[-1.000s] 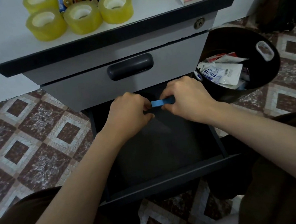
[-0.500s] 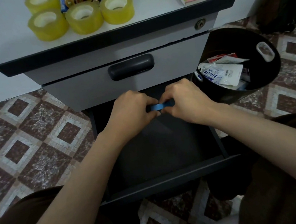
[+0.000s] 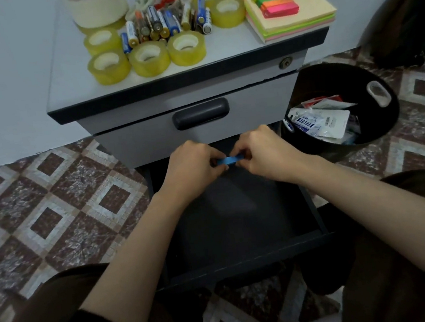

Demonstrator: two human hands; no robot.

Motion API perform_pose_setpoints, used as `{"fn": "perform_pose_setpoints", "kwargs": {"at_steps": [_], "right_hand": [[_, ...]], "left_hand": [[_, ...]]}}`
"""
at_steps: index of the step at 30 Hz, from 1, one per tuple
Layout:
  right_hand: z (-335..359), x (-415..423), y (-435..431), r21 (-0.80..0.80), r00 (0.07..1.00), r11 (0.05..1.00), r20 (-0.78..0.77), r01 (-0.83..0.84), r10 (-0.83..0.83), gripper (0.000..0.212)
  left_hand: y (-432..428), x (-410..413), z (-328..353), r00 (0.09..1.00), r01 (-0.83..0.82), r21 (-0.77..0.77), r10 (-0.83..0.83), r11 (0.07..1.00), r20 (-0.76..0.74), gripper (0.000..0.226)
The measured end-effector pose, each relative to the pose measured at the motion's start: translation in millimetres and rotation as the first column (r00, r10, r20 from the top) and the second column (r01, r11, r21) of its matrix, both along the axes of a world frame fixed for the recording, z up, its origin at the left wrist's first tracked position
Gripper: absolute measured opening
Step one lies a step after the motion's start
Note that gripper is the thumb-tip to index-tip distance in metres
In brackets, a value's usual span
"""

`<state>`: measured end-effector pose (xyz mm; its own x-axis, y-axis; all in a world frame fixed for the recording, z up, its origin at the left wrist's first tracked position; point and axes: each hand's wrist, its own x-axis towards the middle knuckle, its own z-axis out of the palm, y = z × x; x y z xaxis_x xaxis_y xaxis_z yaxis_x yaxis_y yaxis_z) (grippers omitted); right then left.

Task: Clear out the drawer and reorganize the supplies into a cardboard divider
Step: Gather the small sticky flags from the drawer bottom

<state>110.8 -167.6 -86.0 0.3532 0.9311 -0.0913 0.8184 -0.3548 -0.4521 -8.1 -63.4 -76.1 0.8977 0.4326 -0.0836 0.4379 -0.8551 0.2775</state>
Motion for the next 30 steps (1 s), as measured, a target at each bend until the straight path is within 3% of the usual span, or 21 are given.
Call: {"fn": "perform_pose_setpoints", "kwargs": {"at_steps": [13,17,23,30], "right_hand": [[40,-8,-22,0.042,0.999,0.999,0.045,0.013,-0.015,0.025],[60,-6,-31,0.071,0.998,0.997,0.038,0.041,-0.044,0.025],[98,4,-40,0.078,0.995,0.993,0.037,0.084,-0.087,0.039],[132,31,-42,0.058,0.973,0.996,0.218,0.071,-0.082,0.026]], "left_hand": [[-21,-8,36,0.998,0.01,0.049,-0.013,0.999,0.056,0.027],[-23,-3,59,1.0,0.023,0.064,-0.024,0.998,0.013,0.026],[-24,15,94,0.999,0.043,0.04,-0.042,0.998,-0.005,0.03],[-25,44,120,0.987,0.071,0.037,-0.075,0.997,0.141,0.026]]}}
